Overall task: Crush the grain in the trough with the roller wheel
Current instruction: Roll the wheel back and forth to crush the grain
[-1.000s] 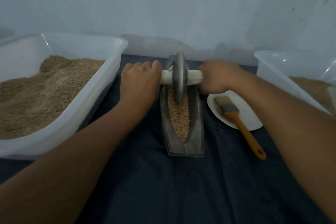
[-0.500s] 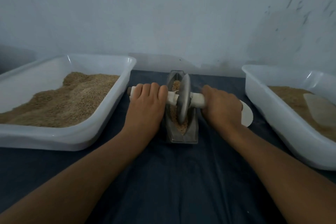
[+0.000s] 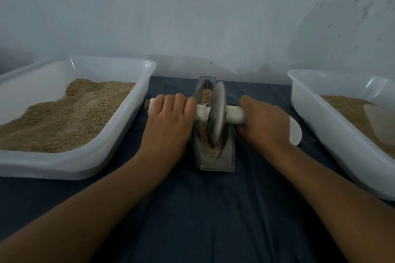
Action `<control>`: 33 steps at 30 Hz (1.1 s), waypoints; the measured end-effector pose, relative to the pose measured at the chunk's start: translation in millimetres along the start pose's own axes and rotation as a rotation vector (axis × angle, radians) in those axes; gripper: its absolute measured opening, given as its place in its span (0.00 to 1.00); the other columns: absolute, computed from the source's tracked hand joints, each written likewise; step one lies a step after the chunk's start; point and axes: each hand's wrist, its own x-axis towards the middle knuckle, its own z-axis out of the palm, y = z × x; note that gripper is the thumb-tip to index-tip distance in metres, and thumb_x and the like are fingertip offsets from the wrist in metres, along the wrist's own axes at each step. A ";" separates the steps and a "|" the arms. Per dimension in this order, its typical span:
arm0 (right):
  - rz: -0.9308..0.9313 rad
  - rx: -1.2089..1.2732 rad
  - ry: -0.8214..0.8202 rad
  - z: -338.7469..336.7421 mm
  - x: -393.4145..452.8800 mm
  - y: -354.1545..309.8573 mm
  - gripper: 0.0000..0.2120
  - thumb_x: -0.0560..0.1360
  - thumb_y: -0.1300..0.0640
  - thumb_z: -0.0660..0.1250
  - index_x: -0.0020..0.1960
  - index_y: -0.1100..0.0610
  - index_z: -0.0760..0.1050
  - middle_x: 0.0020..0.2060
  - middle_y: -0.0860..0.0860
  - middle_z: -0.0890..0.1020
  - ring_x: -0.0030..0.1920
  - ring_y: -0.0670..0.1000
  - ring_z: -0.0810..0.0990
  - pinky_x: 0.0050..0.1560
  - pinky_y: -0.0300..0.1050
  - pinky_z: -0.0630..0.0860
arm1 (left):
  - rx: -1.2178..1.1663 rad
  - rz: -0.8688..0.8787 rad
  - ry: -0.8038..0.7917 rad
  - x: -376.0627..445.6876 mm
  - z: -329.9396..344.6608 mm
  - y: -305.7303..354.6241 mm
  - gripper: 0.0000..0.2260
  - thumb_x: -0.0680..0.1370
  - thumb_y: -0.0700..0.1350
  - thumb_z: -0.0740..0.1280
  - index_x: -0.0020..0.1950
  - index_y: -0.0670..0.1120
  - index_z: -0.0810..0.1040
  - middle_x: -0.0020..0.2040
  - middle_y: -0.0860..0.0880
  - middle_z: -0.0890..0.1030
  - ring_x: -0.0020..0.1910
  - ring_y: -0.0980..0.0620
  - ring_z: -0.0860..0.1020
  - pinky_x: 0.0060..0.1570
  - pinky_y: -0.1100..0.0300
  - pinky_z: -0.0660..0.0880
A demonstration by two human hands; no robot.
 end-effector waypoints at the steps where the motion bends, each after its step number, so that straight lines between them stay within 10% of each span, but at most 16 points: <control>1: 0.012 -0.030 -0.027 3.8 5.5 1.6 0.12 0.71 0.46 0.70 0.44 0.49 0.68 0.30 0.44 0.68 0.29 0.52 0.69 0.28 0.44 0.63 | -0.003 -0.012 0.006 5.4 4.3 -0.3 0.11 0.76 0.40 0.61 0.58 0.44 0.69 0.49 0.44 0.72 0.47 0.43 0.71 0.56 0.48 0.68; 21: 0.010 0.102 -0.840 21.0 123.1 21.5 0.09 0.60 0.53 0.75 0.38 0.57 0.82 0.33 0.53 0.81 0.32 0.53 0.78 0.32 0.42 0.69 | -0.002 -0.126 -0.162 93.7 43.4 -16.2 0.09 0.77 0.39 0.66 0.44 0.50 0.66 0.34 0.50 0.66 0.33 0.48 0.66 0.41 0.52 0.62; 33: -0.066 -0.032 -0.351 15.5 70.1 15.3 0.07 0.68 0.44 0.67 0.41 0.44 0.71 0.32 0.44 0.73 0.31 0.49 0.72 0.29 0.42 0.61 | -0.035 -0.123 -0.024 51.1 28.3 -6.7 0.06 0.77 0.40 0.63 0.51 0.46 0.68 0.46 0.47 0.76 0.44 0.45 0.75 0.46 0.53 0.65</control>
